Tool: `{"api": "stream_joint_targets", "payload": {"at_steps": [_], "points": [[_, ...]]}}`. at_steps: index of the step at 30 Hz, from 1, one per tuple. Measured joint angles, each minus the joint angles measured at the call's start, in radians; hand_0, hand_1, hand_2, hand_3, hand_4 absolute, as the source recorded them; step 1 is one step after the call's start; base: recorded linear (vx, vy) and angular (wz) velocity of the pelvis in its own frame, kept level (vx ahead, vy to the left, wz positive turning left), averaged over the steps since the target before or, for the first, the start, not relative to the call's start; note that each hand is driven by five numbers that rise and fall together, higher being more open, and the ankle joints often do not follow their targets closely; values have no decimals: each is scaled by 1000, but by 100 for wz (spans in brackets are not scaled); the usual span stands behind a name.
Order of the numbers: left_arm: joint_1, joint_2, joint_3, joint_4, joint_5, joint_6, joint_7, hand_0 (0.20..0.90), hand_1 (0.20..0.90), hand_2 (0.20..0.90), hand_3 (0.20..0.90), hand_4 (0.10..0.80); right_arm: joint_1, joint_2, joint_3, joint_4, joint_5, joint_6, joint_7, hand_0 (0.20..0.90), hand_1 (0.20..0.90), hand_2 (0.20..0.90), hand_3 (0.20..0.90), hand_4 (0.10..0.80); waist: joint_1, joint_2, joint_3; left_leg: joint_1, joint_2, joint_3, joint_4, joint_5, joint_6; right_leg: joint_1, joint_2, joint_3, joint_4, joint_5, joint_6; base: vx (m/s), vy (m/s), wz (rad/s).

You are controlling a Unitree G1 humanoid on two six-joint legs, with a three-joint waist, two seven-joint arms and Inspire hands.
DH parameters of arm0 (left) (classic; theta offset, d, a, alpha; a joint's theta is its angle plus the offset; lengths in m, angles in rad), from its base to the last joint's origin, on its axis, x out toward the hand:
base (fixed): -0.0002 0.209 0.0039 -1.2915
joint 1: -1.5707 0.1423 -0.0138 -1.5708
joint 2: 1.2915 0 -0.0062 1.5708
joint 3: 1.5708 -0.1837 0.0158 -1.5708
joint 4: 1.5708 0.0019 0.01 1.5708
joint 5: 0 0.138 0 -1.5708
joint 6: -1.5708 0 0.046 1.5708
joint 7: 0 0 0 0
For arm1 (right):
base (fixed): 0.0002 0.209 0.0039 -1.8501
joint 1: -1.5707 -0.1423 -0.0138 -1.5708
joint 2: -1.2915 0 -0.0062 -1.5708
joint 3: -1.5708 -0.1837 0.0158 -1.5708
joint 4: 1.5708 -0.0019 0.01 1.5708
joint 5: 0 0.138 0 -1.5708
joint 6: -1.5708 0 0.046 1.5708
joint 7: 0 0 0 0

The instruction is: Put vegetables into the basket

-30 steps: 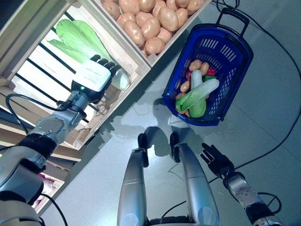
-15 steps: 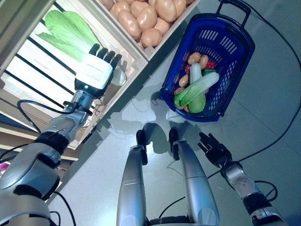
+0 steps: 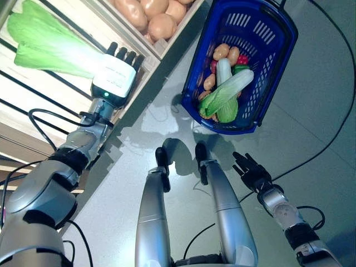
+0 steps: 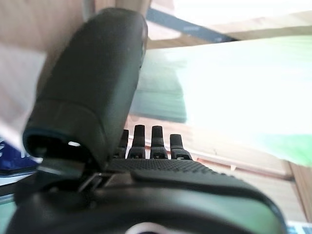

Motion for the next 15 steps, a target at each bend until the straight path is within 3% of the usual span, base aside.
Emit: {"api": "stream_joint_targets", "payload": {"at_steps": [3, 4, 5, 6, 7, 8, 15], "points": [[0, -3, 2, 4, -2, 1, -1, 900, 900, 900, 900, 800, 1, 0, 0, -2, -3, -8, 0, 900, 900, 900, 900, 800, -1, 0, 0, 1, 0, 0, -5, 0, 0, 1, 0, 0, -4, 1, 0, 0, 0, 0], [0, -3, 4, 4, -1, 1, -3, 867, 867, 867, 867, 778, 1, 0, 0, -3, -4, -12, 0, 900, 900, 900, 900, 800, -1, 0, 0, 1, 0, 0, -6, 0, 0, 1, 0, 0, -6, 1, -1, 0, 0, 0], [1, -4, 4, 5, -1, 1, -3, 691, 691, 691, 691, 660, 1, 0, 0, -3, -4, -14, 1, 900, 900, 900, 900, 800, -1, 0, 0, 1, 0, 0, -7, 0, 0, 2, 0, 0, -7, 1, -1, 0, 0, 0], [6, -9, 13, 10, -2, 2, -1, 427, 427, 427, 427, 485, 1, 1, 0, -3, -5, -20, 1, 900, 900, 900, 900, 800, -1, 0, 0, 3, 0, 0, -12, 0, 0, 4, 0, 0, -11, 2, 0, 0, 0, 0], [7, -12, 16, 11, -2, 5, -1, 427, 427, 427, 427, 485, 2, 1, 0, -3, -5, -24, 1, 900, 900, 900, 900, 800, 0, 0, 0, 4, 0, 0, -15, 0, 0, 5, 0, -1, -12, 2, 1, 0, 0, 0], [8, -16, 17, 13, -3, 11, 1, 300, 300, 300, 300, 400, 2, 1, 1, -3, -5, -30, 1, 900, 900, 900, 900, 800, 0, -1, 0, 5, 0, 0, -15, 0, 0, 6, 0, -1, -14, 2, 1, 0, 0, 0], [10, -19, 17, 30, -20, 17, 4, 300, 300, 300, 300, 400, 2, 1, 1, -6, -37, -34, 1, 900, 900, 900, 900, 800, 1, -1, -1, 8, -1, -1, -12, 0, 0, 10, -1, -2, -12, 3, 0, 0, 0, 0]]}}
